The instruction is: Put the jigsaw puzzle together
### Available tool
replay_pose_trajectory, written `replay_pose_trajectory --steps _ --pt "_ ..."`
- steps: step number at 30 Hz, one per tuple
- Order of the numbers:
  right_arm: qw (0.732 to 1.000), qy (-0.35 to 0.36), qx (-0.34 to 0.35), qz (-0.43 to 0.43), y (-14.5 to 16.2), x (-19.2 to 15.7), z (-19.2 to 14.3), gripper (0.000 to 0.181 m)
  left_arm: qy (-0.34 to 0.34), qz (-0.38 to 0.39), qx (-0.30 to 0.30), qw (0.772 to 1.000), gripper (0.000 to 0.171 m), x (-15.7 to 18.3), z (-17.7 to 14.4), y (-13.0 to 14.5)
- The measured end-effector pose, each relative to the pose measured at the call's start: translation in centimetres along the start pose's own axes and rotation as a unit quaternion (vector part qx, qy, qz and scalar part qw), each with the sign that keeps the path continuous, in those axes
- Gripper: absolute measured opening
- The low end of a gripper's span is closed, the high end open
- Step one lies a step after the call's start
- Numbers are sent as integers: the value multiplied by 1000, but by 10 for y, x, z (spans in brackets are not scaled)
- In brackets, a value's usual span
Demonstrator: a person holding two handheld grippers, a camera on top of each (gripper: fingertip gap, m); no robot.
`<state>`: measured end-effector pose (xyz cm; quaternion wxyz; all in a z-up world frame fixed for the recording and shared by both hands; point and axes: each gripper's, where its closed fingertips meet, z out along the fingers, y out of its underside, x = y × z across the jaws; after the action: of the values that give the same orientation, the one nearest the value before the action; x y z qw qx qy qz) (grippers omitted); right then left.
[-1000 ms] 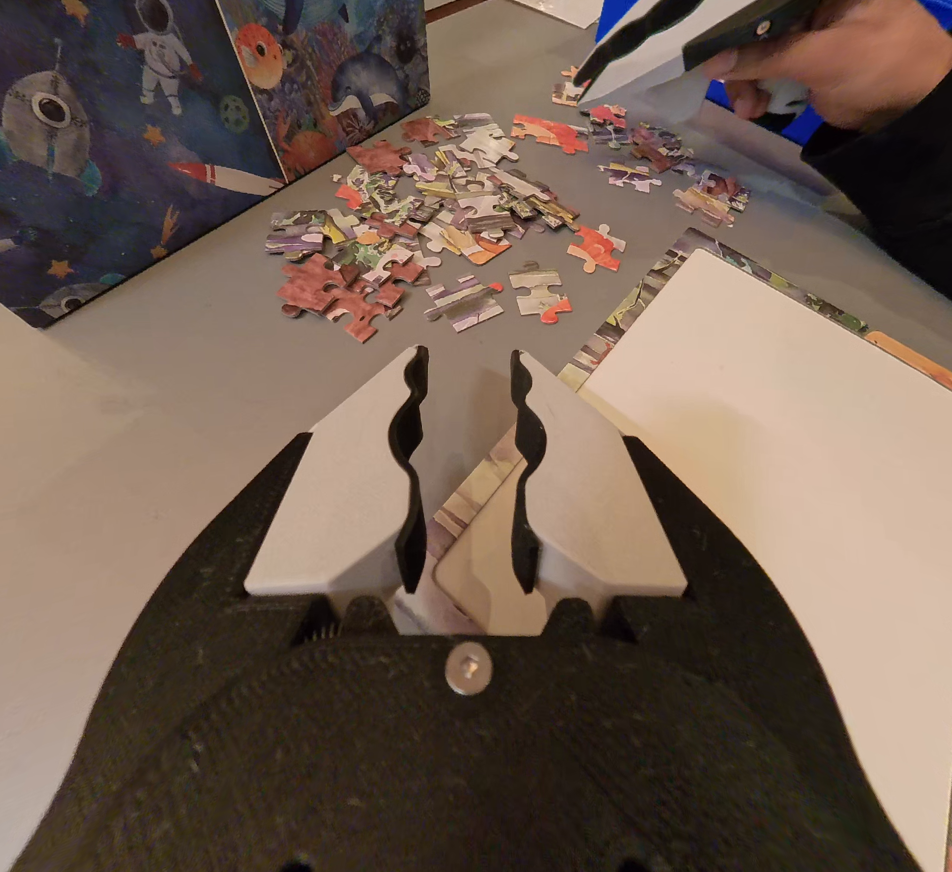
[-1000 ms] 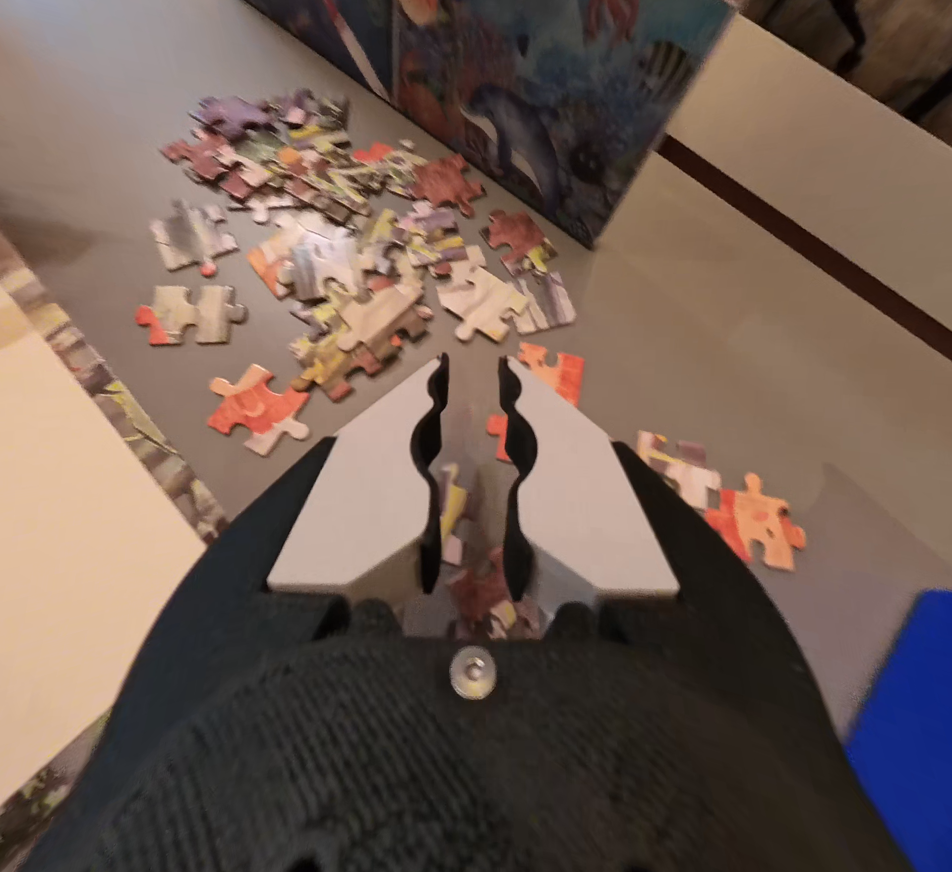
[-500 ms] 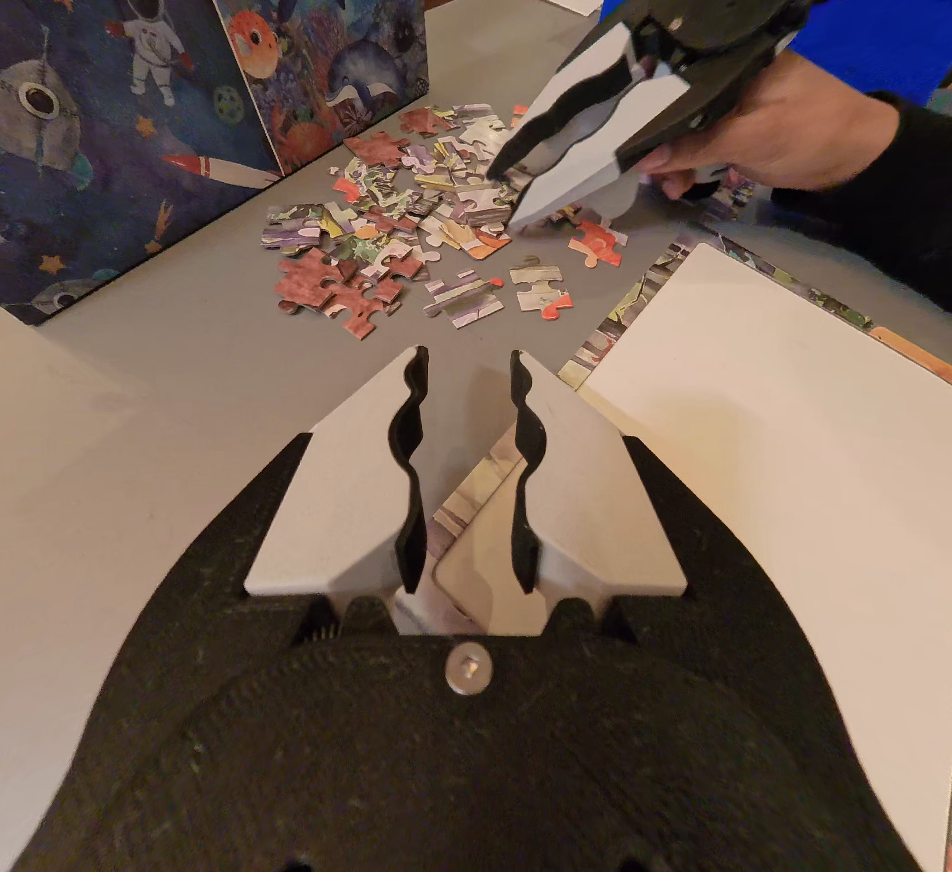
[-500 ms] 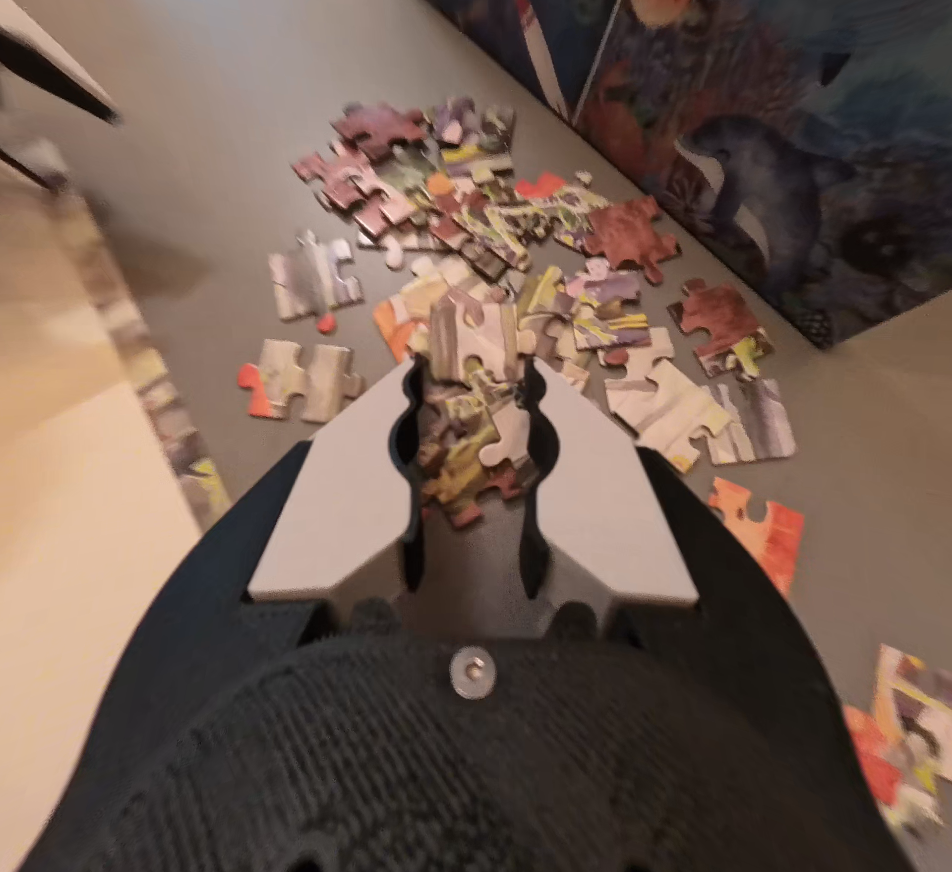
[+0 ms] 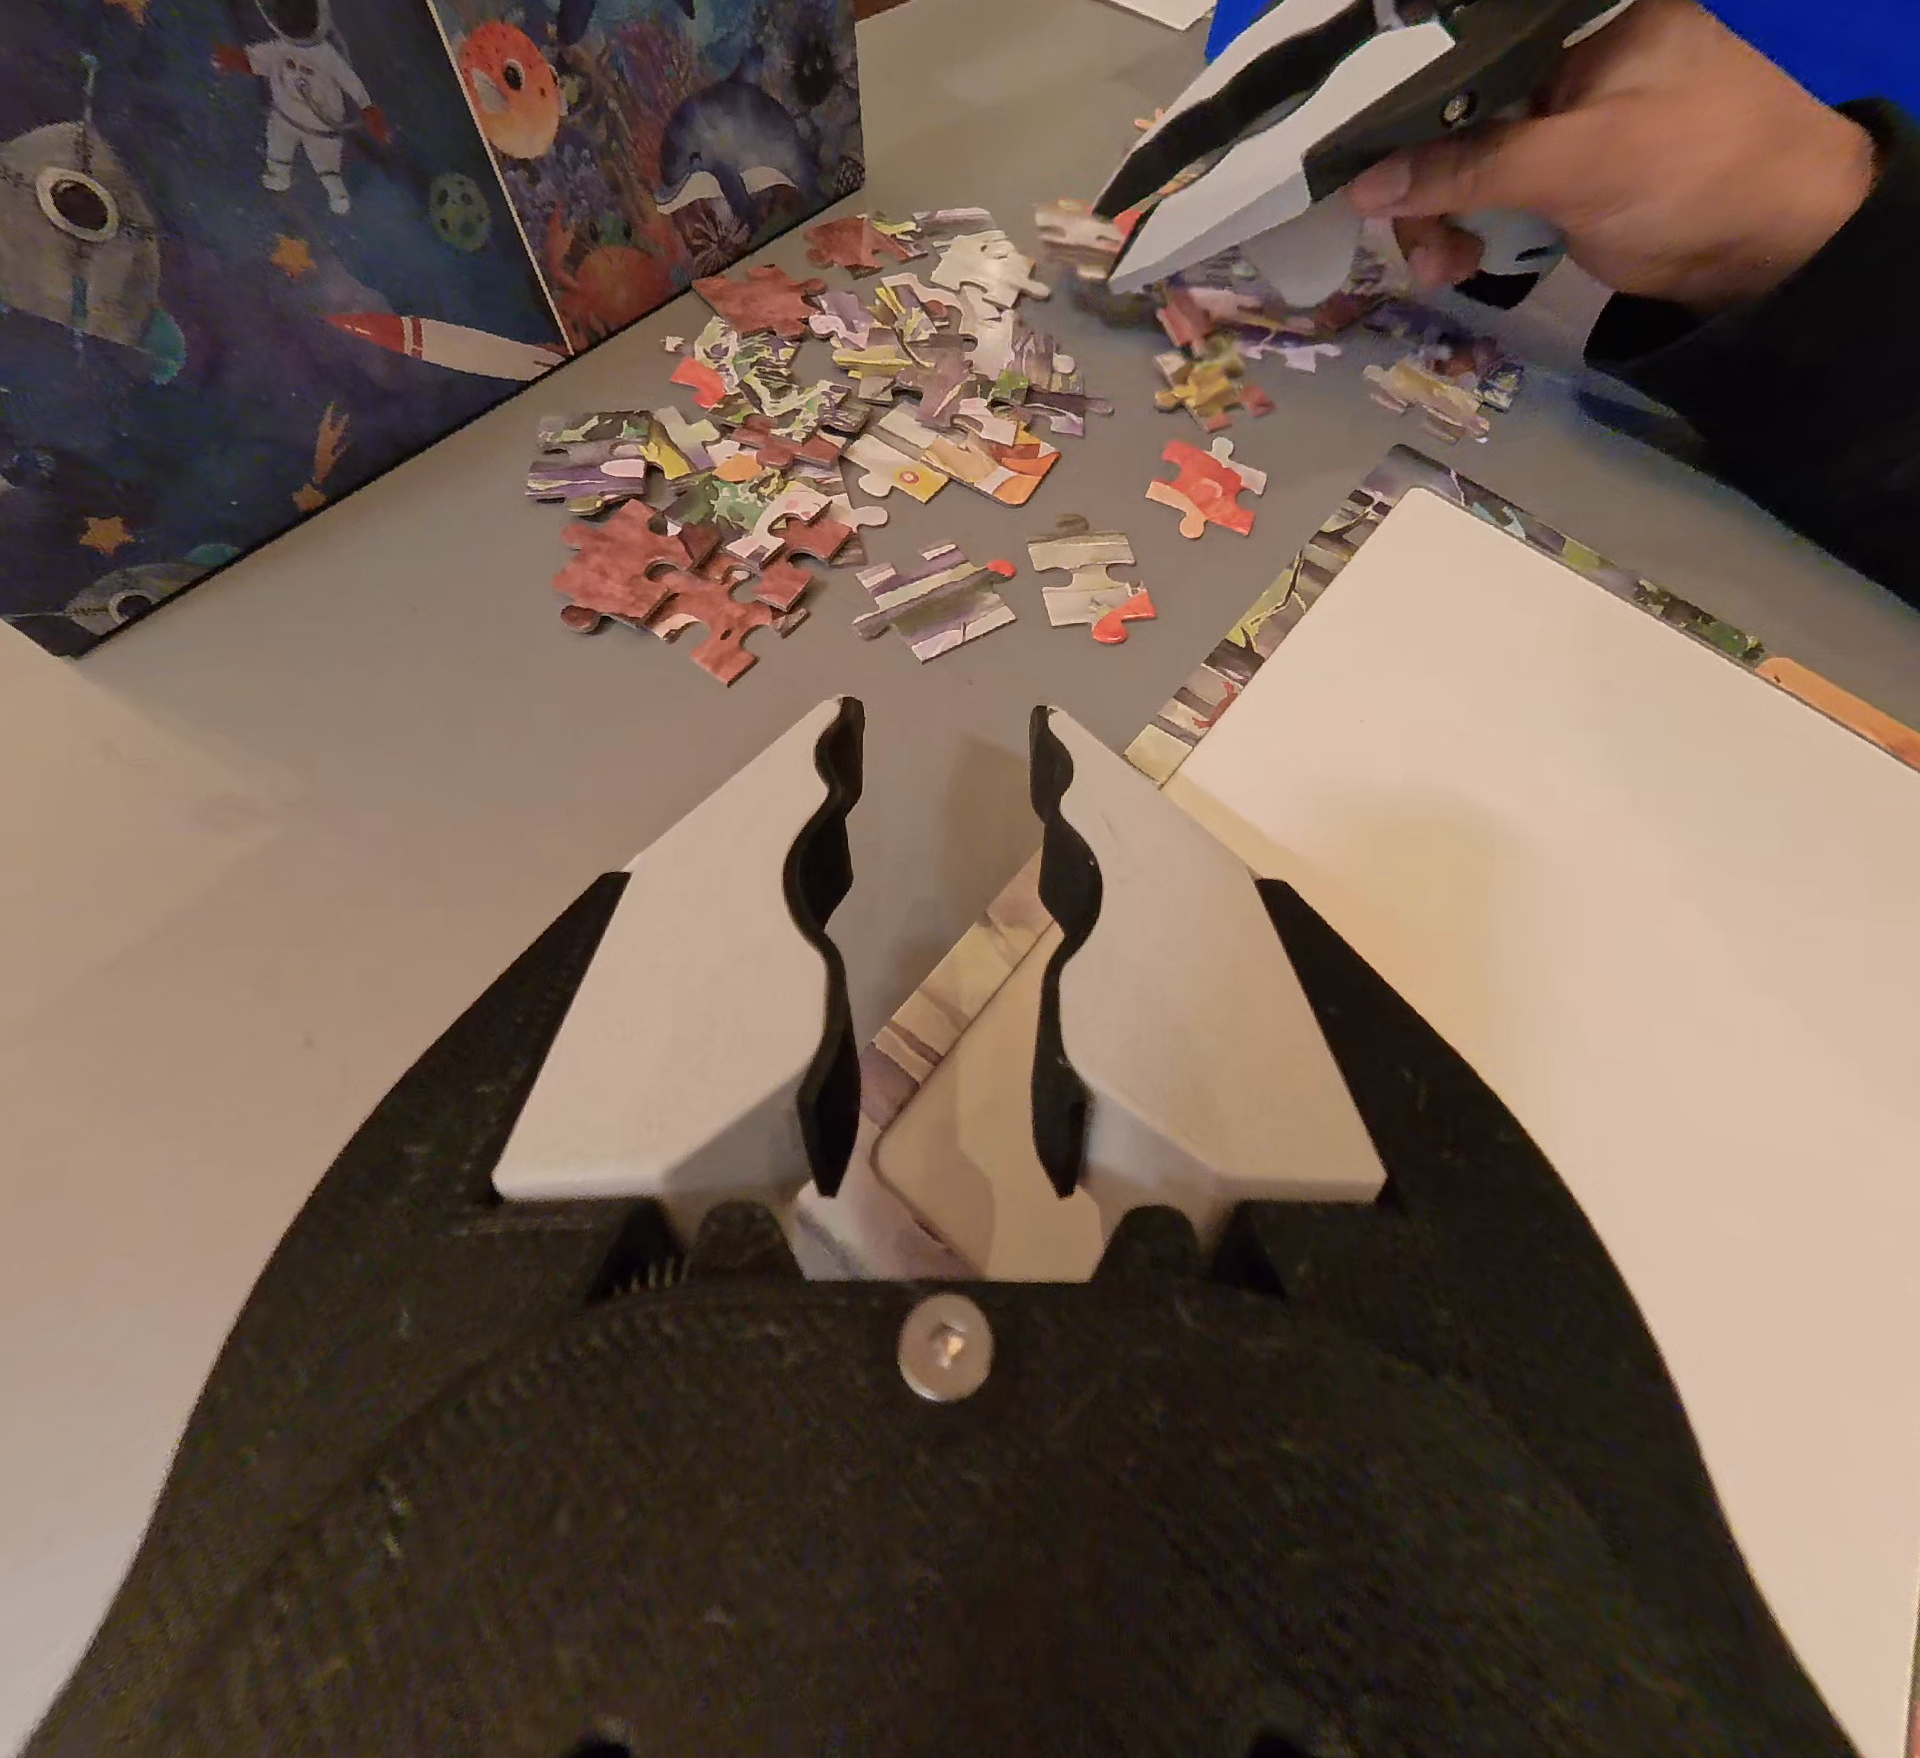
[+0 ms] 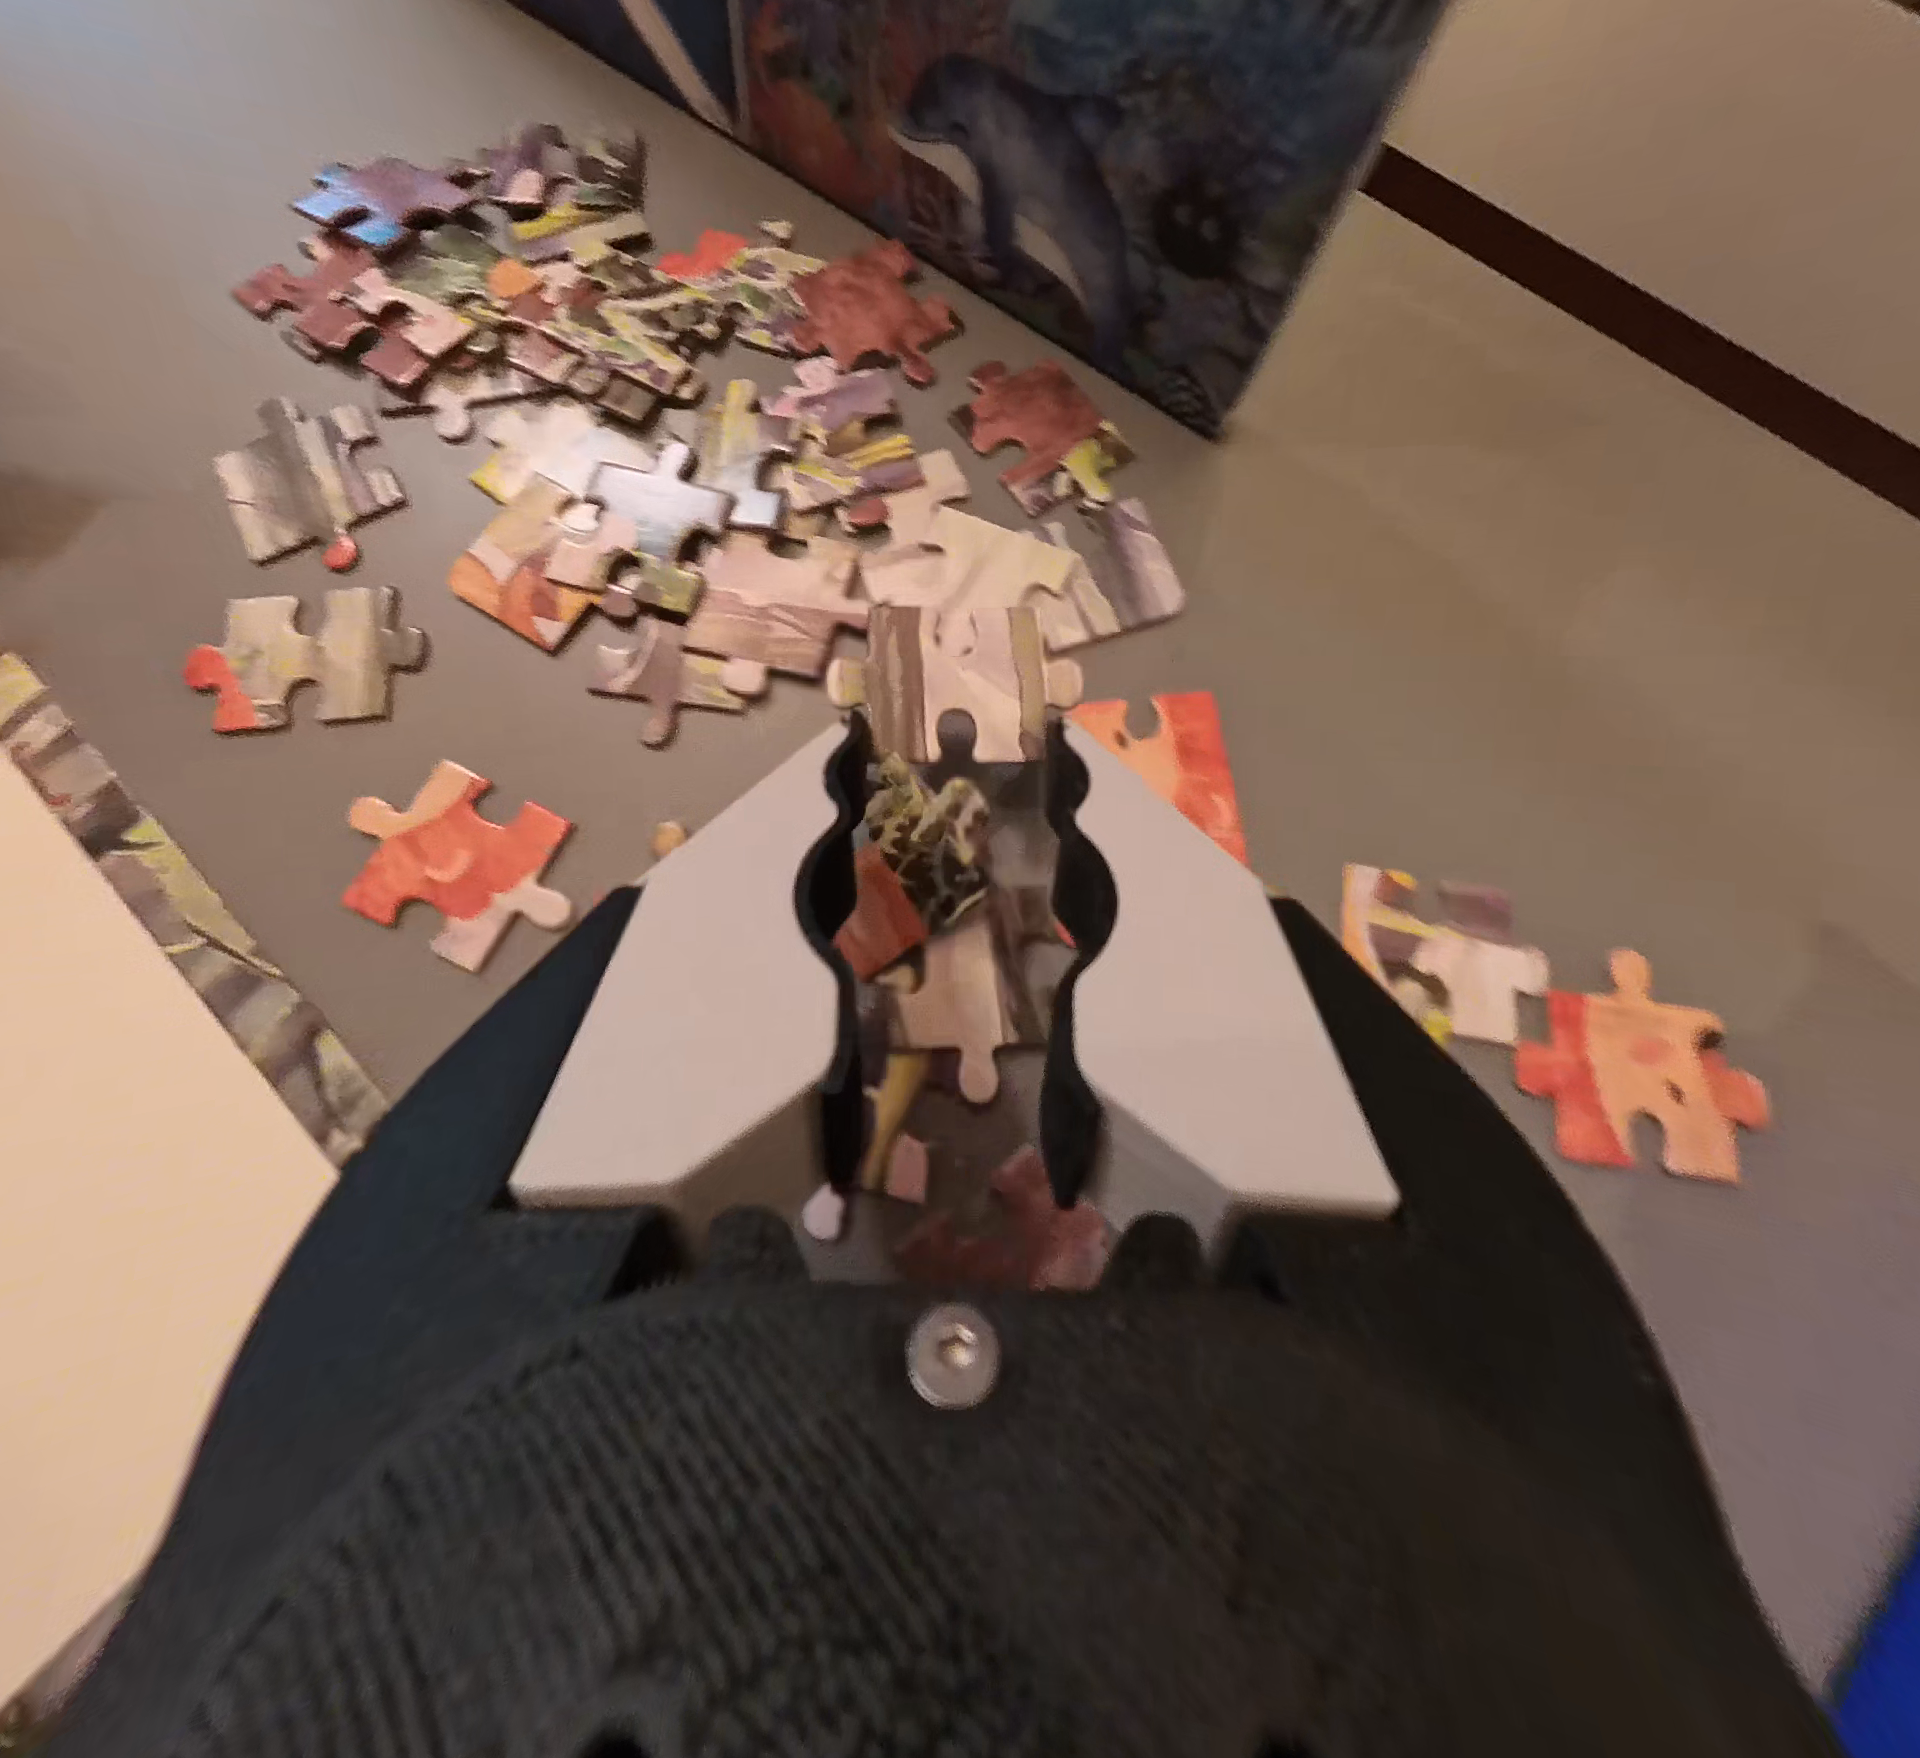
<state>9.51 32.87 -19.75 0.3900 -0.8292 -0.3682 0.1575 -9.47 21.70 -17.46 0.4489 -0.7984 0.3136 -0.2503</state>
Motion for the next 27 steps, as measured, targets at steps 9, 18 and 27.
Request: replay_pose_trajectory --steps 9,18,27 --pt "998 50 3 30 8 37 -18 32 1 -3 1 1000 31 0 0 0" --pt "991 120 -4 52 19 72 -22 33 0 -2 0 1000 31 0 0 0" --pt "983 154 25 95 14 90 -35 39 0 0 0 1000 31 0 0 0"
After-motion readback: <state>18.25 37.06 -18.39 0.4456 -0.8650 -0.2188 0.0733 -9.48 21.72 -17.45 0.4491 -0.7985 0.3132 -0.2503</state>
